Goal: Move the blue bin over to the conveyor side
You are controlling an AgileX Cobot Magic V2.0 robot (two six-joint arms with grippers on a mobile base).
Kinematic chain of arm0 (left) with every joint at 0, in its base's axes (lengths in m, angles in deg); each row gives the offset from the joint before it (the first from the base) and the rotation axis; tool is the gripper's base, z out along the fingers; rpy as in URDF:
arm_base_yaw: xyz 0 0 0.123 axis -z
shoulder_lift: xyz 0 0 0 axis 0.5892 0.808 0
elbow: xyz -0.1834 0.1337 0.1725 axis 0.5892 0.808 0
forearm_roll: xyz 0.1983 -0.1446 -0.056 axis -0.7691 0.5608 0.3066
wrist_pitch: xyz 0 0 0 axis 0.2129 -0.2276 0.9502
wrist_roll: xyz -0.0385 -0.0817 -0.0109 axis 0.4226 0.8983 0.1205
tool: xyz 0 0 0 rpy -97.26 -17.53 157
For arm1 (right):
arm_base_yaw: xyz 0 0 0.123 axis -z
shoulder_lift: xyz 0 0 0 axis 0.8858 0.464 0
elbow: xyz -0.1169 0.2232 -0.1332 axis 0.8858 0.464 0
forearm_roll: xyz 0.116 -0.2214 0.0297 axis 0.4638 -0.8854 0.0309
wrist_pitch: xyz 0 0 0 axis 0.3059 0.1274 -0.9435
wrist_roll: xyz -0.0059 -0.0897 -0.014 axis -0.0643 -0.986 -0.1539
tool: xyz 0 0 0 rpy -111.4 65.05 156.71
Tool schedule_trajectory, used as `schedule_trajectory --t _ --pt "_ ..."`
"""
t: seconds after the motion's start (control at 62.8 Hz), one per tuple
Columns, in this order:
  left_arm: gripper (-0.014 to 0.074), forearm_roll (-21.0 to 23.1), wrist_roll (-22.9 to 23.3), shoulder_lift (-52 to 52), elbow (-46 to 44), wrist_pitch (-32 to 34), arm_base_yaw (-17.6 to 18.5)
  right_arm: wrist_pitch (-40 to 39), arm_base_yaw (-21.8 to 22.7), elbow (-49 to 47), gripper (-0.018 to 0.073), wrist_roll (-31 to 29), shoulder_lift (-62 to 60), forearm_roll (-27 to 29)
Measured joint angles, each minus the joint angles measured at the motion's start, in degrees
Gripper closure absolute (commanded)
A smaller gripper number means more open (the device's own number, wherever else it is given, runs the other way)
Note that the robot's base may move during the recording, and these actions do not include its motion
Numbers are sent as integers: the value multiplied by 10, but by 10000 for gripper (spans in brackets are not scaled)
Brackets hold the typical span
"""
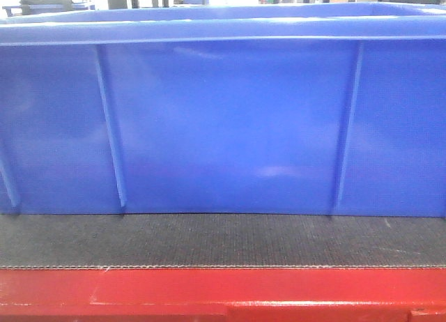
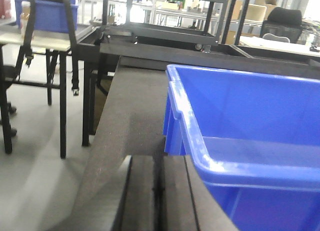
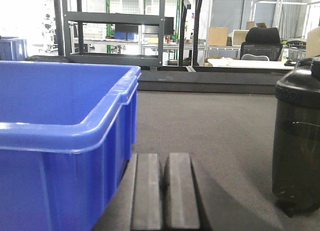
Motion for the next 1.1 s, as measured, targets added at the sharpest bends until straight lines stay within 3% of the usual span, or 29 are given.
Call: schedule_trajectory --t 0.111,0.255,0.35,0.589,1.098 --pt "592 39 -59 -21 43 43 -12 0 0 0 649 0 0 0" --pt "592 145 -166 -60 108 83 -51 0 0 0 649 0 0 0" --pt "592 185 -195 -83 142 105 -78 0 0 0 649 0 0 0" --pt "592 200 -204 -89 185 176 -94 0 0 0 649 0 0 4" --pt "592 181 -206 -90 188 166 -94 0 0 0 649 0 0 4"
